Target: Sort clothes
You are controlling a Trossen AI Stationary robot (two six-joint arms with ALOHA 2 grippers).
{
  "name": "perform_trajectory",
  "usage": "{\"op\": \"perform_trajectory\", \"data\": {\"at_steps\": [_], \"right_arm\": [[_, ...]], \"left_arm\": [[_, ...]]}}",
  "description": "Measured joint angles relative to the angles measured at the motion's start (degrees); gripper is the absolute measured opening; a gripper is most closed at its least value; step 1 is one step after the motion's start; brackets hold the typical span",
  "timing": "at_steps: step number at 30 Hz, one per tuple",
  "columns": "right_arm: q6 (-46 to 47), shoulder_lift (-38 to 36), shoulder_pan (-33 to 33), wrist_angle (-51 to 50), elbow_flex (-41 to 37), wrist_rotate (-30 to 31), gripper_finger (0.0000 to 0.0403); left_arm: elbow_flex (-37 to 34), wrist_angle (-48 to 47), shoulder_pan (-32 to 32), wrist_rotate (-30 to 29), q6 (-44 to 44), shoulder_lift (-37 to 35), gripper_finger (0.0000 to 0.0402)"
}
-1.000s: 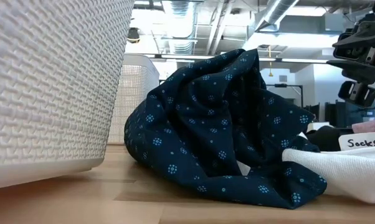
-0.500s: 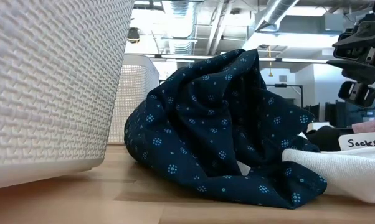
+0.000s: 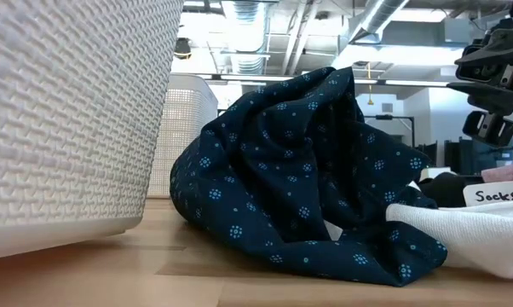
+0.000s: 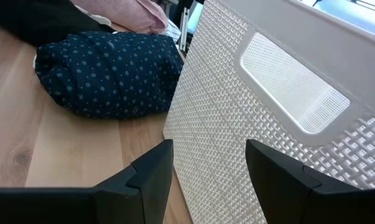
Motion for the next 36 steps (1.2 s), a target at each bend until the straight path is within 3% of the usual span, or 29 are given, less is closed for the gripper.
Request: {"op": "perform_trajectory", "data": {"at_steps": [26,36], "right_arm": [[0.0,0.0,0.0,0.0,0.0,0.0,0.0132],[0.0,0.0,0.0,0.0,0.0,0.0,0.0132]], "left_arm": [[0.0,1.2,0.0,-0.8,0.0,0.0,0.0196],[-0.3,8.5,0.0,-3.8,1.2,0.0,0.0196]]}}
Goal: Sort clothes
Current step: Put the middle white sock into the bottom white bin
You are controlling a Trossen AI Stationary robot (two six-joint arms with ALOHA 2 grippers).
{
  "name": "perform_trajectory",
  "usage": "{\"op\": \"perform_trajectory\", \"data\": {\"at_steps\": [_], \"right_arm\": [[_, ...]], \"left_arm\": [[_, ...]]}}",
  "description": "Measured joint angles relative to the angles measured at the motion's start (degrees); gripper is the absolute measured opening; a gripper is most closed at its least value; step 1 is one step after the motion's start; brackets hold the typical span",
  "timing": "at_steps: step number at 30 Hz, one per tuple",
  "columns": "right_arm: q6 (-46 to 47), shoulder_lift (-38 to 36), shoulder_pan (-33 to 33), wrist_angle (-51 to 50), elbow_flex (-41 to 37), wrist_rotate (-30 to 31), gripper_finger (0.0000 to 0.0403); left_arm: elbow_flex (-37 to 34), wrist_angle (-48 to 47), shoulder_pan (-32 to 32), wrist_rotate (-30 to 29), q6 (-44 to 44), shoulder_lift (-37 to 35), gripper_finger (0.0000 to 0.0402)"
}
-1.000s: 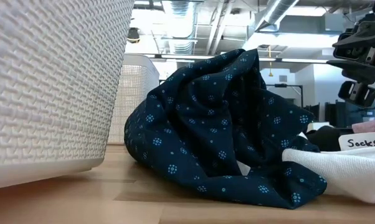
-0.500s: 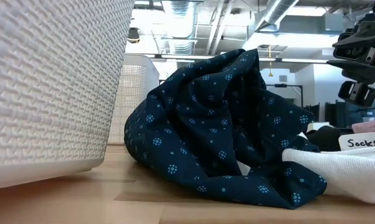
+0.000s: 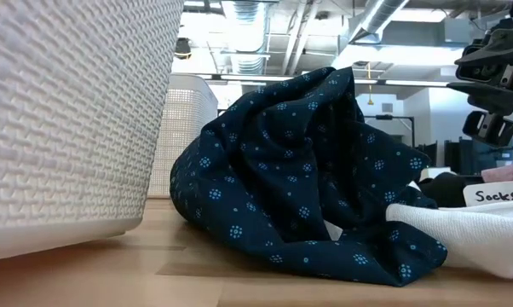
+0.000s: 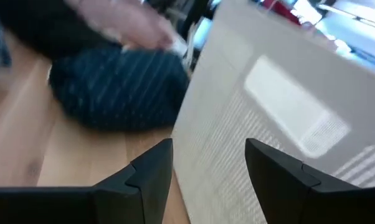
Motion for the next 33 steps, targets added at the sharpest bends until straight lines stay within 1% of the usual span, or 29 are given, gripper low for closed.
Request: {"op": "perform_trajectory", "data": {"at_steps": [5,7,8,10,13,17,19,22,27,33], "right_arm": [[0.0,0.0,0.0,0.0,0.0,0.0,0.0132],[0.0,0.0,0.0,0.0,0.0,0.0,0.0132],[0.0,0.0,0.0,0.0,0.0,0.0,0.0132],[0.0,0.0,0.0,0.0,0.0,0.0,0.0132],[0.0,0.0,0.0,0.0,0.0,0.0,0.0132],[0.0,0.0,0.0,0.0,0.0,0.0,0.0132],[0.0,0.0,0.0,0.0,0.0,0.0,0.0132],[0.0,0.0,0.0,0.0,0.0,0.0,0.0132],[0.0,0.0,0.0,0.0,0.0,0.0,0.0132],[0.0,0.0,0.0,0.0,0.0,0.0,0.0132]], "left_arm": [[0.1,22.5,-0.2,0.7,9.3,-0.1,0.0197],[0.2,28.4,-0.2,-0.4,15.9,-0.1,0.0199],[0.5,29.2,-0.2,-0.9,19.5,-0.1,0.0201],[2.6,27.6,-0.2,-3.6,23.7,0.0,0.0206],[7.0,23.6,0.0,-7.3,27.5,1.1,0.0218],[12.8,20.3,0.1,-7.9,30.8,4.5,0.0232],[16.6,17.2,0.1,-8.7,32.1,7.0,0.0236],[22.7,12.5,0.1,-10.3,34.2,13.3,0.0240],[34.5,5.9,0.2,-11.8,39.4,26.3,0.0241],[50.1,-7.4,2.7,-15.7,45.3,40.6,0.0241]]}}
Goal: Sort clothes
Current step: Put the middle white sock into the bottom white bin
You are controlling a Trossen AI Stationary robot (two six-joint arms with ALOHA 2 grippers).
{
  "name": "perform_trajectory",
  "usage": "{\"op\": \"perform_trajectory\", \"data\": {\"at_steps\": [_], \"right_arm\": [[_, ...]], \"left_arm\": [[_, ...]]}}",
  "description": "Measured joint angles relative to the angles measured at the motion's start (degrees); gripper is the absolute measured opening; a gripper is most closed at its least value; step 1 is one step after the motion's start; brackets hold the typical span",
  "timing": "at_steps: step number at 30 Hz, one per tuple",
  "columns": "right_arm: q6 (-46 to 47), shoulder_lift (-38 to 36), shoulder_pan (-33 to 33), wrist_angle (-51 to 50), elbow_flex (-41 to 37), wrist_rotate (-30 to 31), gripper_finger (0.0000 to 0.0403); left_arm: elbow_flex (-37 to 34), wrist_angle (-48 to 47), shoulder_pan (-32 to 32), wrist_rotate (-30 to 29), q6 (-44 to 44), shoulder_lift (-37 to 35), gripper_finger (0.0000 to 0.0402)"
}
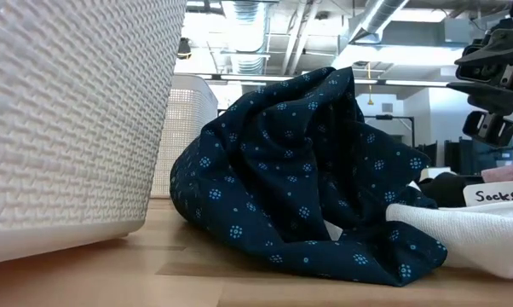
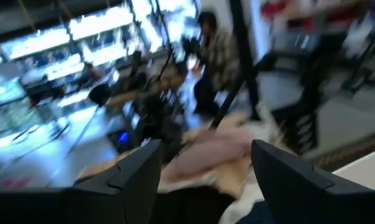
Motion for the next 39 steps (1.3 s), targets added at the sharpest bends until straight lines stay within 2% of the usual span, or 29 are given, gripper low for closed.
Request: {"op": "perform_trajectory", "data": {"at_steps": [6,11,18,28,39], "right_arm": [[0.0,0.0,0.0,0.0,0.0,0.0,0.0132],[0.0,0.0,0.0,0.0,0.0,0.0,0.0132],[0.0,0.0,0.0,0.0,0.0,0.0,0.0132],[0.0,0.0,0.0,0.0,0.0,0.0,0.0132],[0.0,0.0,0.0,0.0,0.0,0.0,0.0132]], "left_arm": [[12.2,-12.4,3.2,-2.7,3.0,12.3,0.0252],[19.2,-18.9,5.9,-2.8,2.5,20.3,0.0295],[25.3,-23.2,10.9,-2.9,4.5,28.7,0.0345],[31.2,-31.9,19.0,-0.9,4.6,40.4,0.0353],[41.5,-39.2,20.6,-1.5,-5.0,53.5,0.0353]]}}
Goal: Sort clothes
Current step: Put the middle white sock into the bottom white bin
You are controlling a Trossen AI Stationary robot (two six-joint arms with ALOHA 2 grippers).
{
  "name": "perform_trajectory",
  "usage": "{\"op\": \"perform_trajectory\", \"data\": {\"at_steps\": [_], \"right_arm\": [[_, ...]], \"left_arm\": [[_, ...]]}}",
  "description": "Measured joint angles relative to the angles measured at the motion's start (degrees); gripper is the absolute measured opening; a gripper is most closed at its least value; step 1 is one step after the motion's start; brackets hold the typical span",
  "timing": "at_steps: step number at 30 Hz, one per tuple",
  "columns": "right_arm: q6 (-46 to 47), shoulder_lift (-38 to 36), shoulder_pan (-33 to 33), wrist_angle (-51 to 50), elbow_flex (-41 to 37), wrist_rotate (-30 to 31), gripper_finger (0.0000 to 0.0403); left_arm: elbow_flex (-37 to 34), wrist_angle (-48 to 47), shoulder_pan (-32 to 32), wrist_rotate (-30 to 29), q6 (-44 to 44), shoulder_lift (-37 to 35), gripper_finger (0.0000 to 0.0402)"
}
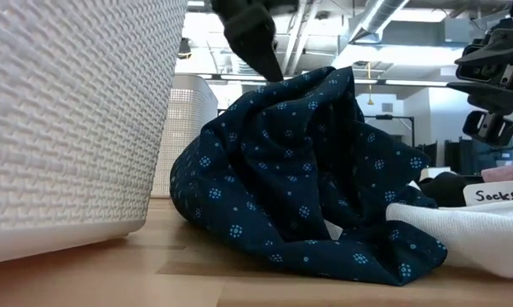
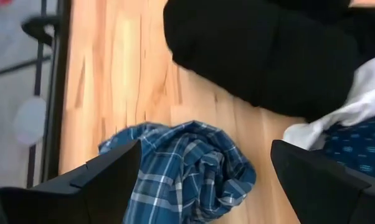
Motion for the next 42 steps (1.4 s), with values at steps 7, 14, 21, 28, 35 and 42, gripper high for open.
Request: {"op": "perform_trajectory", "data": {"at_steps": [7,14,21,28,35,42], "right_arm": [[0.0,0.0,0.0,0.0,0.0,0.0,0.0132],[0.0,0.0,0.0,0.0,0.0,0.0,0.0132],[0.0,0.0,0.0,0.0,0.0,0.0,0.0132],[0.0,0.0,0.0,0.0,0.0,0.0,0.0132],[0.0,0.0,0.0,0.0,0.0,0.0,0.0132],[0.0,0.0,0.0,0.0,0.0,0.0,0.0132]], "left_arm": [[6.2,-5.4,0.3,-6.9,-1.2,8.6,0.0353],[10.9,-9.5,1.4,-14.6,-3.4,15.3,0.0353],[12.7,-13.7,3.4,-15.1,-7.4,18.4,0.0353],[12.5,-12.9,3.9,-14.0,-7.9,18.5,0.0352],[12.7,-13.4,3.7,-11.1,-7.5,18.5,0.0352],[12.7,-10.9,3.0,-10.8,-5.9,18.0,0.0352]]}}
